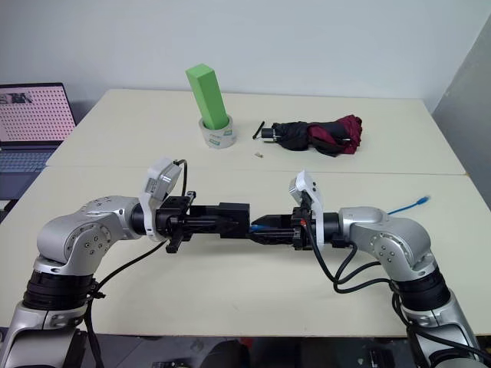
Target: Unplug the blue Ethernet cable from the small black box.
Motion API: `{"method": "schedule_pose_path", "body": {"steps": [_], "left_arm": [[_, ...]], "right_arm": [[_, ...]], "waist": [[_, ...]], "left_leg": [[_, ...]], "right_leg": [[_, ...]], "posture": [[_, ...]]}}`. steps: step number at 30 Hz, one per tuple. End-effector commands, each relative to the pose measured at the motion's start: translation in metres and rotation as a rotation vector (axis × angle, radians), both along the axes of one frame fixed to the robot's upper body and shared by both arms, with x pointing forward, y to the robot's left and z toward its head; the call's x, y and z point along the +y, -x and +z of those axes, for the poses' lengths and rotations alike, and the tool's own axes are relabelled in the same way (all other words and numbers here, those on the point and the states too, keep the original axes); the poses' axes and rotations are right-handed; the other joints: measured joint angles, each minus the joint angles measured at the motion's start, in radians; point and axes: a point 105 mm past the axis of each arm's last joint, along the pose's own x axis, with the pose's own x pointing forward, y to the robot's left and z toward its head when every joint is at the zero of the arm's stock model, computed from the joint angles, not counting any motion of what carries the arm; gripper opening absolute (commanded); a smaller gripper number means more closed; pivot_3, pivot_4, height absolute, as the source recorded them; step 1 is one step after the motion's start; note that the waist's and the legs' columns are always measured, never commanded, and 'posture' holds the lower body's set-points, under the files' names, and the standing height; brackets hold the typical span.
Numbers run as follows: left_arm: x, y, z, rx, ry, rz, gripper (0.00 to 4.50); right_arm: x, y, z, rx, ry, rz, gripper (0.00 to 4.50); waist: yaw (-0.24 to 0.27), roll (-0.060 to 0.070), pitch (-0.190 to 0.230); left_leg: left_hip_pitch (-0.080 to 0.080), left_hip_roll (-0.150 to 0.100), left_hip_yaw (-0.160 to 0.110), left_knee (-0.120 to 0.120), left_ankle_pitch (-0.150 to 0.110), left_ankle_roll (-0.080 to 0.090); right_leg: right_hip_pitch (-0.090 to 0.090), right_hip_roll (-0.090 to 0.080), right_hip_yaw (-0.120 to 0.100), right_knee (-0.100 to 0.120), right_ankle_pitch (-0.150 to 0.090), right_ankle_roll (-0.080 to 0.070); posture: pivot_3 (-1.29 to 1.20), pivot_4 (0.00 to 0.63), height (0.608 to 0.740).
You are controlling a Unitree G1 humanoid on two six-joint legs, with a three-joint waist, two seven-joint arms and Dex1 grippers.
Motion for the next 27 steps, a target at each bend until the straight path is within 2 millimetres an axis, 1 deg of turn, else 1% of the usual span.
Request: {"method": "schedule_pose_path", "body": {"steps": [1,2,5,15,20,27], "left_arm": [[0.000,0.004,0.008,-0.045,0.008,-0.016,0.78],[0.000,0.005,0.007,-0.044,0.005,-0.018,0.78],[0.000,0.006,0.007,-0.041,0.002,-0.024,0.78],[-0.001,0.007,0.004,-0.038,-0.001,-0.031,0.78],[0.000,0.008,0.002,-0.037,-0.011,-0.027,0.78],[0.015,0.007,-0.011,-0.079,-0.115,0.012,0.78]], "right_arm": [[-0.002,0.000,0.010,-0.043,-0.004,0.020,0.64],[-0.003,0.000,0.010,-0.041,-0.001,0.023,0.44],[-0.004,0.000,0.009,-0.037,0.005,0.032,0.07],[-0.003,0.001,0.011,-0.027,0.001,0.049,0.05],[-0.004,-0.001,0.007,-0.026,0.025,0.039,0.05],[-0.022,-0.005,0.000,-0.034,0.075,-0.005,0.04]], "waist": [[0.000,0.000,0.000],[0.000,0.000,0.000],[0.000,0.000,0.000],[0.000,0.000,0.000],[0.000,0.000,0.000],[0.000,0.000,0.000]], "left_leg": [[0.000,0.000,0.000,0.000,0.000,0.000],[0.000,0.000,0.000,0.000,0.000,0.000],[0.000,0.000,0.000,0.000,0.000,0.000],[0.000,0.000,0.000,0.000,0.000,0.000],[0.000,0.000,0.000,0.000,0.000,0.000],[0.000,0.000,0.000,0.000,0.000,0.000]], "right_leg": [[0.000,0.000,0.000,0.000,0.000,0.000],[0.000,0.000,0.000,0.000,0.000,0.000],[0.000,0.000,0.000,0.000,0.000,0.000],[0.000,0.000,0.000,0.000,0.000,0.000],[0.000,0.000,0.000,0.000,0.000,0.000],[0.000,0.000,0.000,0.000,0.000,0.000]], "posture": [[0.00,0.150,0.740],[0.00,0.150,0.740],[0.00,0.150,0.740],[0.00,0.150,0.740],[0.00,0.150,0.740],[0.00,0.150,0.740]]}}
